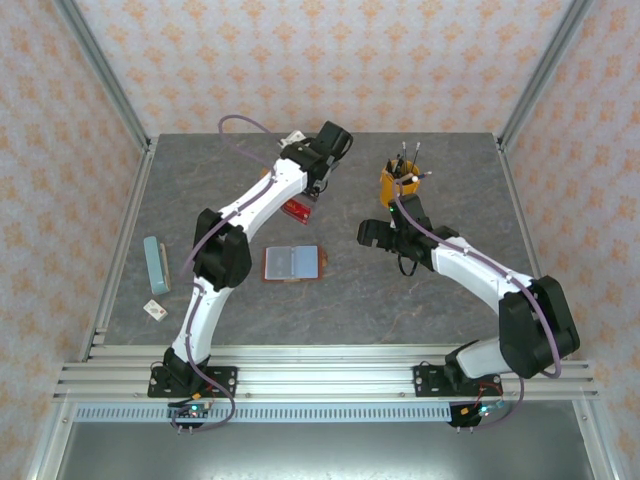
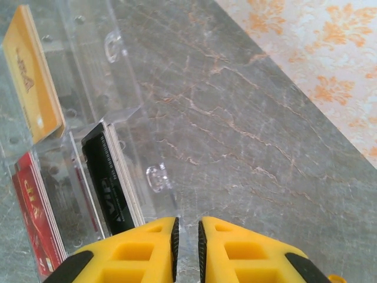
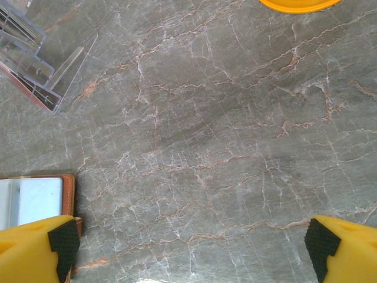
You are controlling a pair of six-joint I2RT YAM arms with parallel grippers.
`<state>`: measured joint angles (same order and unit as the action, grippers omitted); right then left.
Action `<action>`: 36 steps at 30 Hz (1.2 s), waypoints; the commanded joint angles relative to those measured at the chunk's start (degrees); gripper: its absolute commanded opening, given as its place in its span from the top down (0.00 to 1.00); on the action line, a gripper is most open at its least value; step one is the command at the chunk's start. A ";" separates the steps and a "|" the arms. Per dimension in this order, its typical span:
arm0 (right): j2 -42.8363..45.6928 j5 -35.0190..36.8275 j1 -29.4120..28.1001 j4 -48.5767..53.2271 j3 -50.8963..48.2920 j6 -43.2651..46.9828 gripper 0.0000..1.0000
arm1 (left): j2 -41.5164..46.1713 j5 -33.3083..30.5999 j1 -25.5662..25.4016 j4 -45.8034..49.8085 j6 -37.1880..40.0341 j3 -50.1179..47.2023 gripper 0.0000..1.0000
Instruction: Take the credit cards out of the card holder
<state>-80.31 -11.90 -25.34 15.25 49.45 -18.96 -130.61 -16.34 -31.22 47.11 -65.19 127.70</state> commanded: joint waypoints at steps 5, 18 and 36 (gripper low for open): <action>-0.62 -5.21 0.21 -1.26 2.19 0.68 0.01 | 11.63 -2.16 1.03 4.63 13.17 -9.58 0.60; -9.48 -6.25 -11.76 2.79 12.08 -0.13 0.10 | 43.26 0.77 9.92 -8.53 14.11 -56.99 0.25; -40.77 5.16 -25.38 21.01 43.92 2.27 0.30 | 61.80 1.73 21.28 -7.82 16.82 -77.78 0.00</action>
<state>-118.83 -10.20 -49.71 30.00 89.52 -17.87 -70.39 -14.94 -10.55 39.16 -49.36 51.07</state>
